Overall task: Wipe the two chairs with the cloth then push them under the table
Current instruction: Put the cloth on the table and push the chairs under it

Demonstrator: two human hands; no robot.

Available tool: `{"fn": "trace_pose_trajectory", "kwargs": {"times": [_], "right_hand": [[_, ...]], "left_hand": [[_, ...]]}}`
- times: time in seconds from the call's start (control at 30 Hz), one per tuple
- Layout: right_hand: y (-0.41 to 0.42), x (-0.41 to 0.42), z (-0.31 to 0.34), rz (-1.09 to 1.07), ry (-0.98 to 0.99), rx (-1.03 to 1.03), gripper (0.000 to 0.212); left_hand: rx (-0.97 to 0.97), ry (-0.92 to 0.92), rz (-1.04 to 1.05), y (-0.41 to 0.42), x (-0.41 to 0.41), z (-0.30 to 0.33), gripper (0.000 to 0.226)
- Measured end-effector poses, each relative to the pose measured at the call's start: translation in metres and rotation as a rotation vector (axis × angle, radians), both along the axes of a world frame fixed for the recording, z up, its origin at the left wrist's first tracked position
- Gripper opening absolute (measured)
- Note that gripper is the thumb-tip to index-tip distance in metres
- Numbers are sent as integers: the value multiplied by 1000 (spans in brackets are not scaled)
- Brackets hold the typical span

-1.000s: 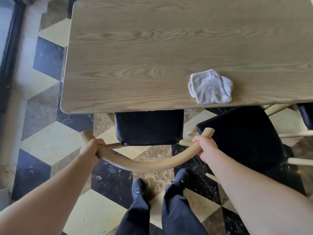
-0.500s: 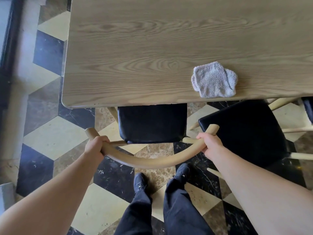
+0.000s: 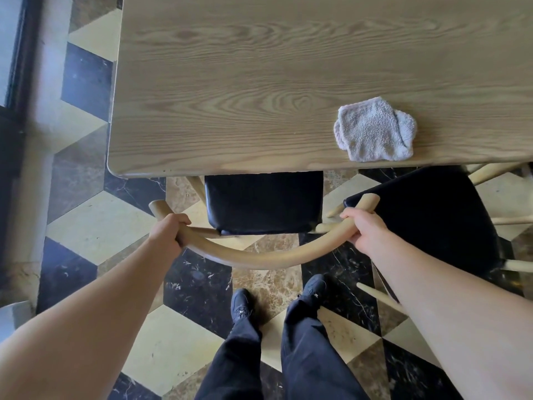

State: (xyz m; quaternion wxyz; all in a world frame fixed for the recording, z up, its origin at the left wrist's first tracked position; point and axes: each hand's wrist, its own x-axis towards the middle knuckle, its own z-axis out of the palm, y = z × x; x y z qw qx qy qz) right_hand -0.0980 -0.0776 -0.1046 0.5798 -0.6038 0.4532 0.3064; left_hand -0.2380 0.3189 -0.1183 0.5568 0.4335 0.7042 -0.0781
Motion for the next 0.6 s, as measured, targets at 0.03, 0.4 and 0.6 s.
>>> {"fn": "trace_pose_trajectory", "kwargs": {"times": [0.03, 0.4, 0.6], "right_hand": [[0, 0, 0, 1, 1, 6, 66], [-48, -56, 37, 21, 45, 186, 73], [-106, -97, 73, 51, 10, 152, 61]], "left_hand": [[-2, -2, -4, -1, 0, 1, 45], [-54, -237, 126, -83, -40, 55, 80], [-203, -249, 179, -217, -60, 87, 109]]}}
